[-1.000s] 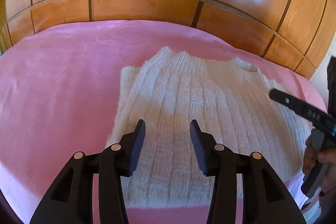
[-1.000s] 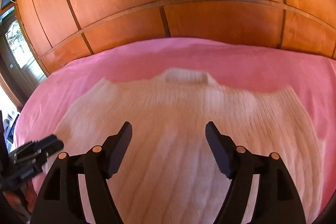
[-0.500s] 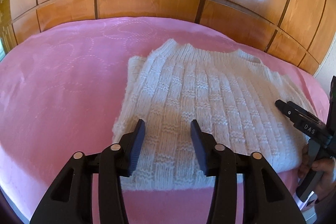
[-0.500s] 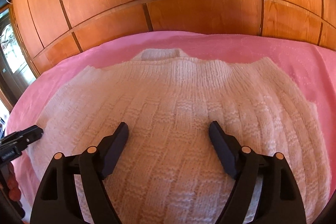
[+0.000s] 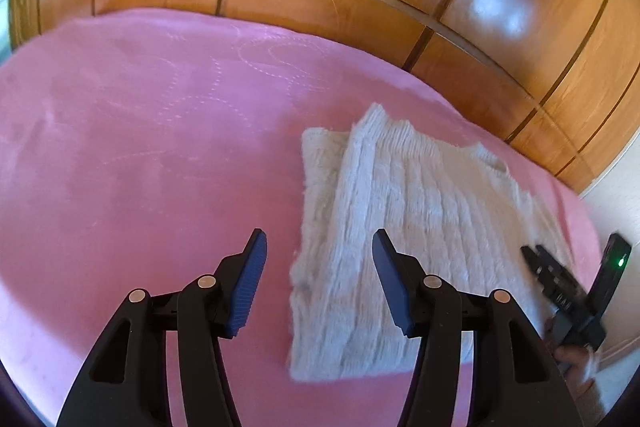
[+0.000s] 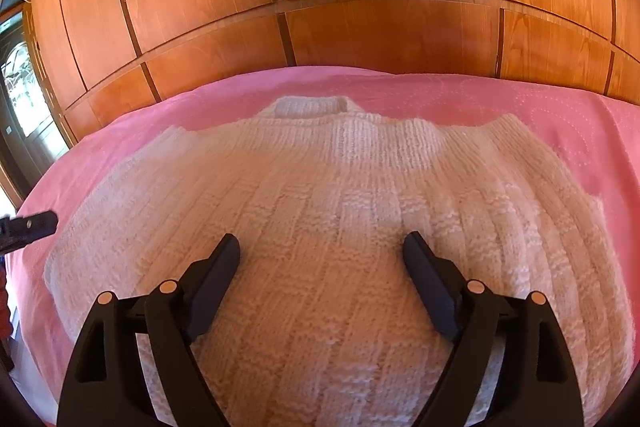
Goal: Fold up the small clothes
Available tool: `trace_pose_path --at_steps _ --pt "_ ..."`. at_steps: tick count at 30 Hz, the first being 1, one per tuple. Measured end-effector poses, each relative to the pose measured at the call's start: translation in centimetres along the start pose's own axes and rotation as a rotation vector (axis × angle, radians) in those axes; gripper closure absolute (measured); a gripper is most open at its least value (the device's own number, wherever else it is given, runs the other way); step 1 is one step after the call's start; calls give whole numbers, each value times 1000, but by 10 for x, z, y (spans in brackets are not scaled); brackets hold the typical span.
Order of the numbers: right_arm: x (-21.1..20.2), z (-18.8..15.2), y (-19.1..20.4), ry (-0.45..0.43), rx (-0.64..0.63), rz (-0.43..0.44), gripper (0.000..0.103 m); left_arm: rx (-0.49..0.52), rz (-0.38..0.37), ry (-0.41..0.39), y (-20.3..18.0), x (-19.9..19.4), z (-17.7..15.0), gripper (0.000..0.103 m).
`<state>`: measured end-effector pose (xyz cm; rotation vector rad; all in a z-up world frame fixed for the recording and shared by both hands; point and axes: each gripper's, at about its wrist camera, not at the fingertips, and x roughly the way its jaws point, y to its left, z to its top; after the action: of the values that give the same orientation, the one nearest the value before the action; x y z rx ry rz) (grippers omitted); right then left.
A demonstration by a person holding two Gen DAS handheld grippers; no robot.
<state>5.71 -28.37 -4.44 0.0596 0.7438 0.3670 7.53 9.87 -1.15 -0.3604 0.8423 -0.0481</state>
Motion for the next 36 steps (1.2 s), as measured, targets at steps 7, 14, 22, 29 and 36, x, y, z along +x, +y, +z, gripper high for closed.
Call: trace_pose_path --at_steps 7,14,22,29,36 --pt "0 -1 -1 -9 2 10 19 22 1 61 -4 24 -22 96" --pt "0 -1 -1 -12 5 14 18 84 63 -27 -26 11 0 90" --pt "-1 -1 -2 -16 7 23 17 251 -59 90 -94 75 49 84" --pt "-3 0 0 -20 9 25 14 362 -31 148 -128 133 53 103" --pt "-8 9 -1 -45 116 22 11 286 31 -27 -118 120 63 103"
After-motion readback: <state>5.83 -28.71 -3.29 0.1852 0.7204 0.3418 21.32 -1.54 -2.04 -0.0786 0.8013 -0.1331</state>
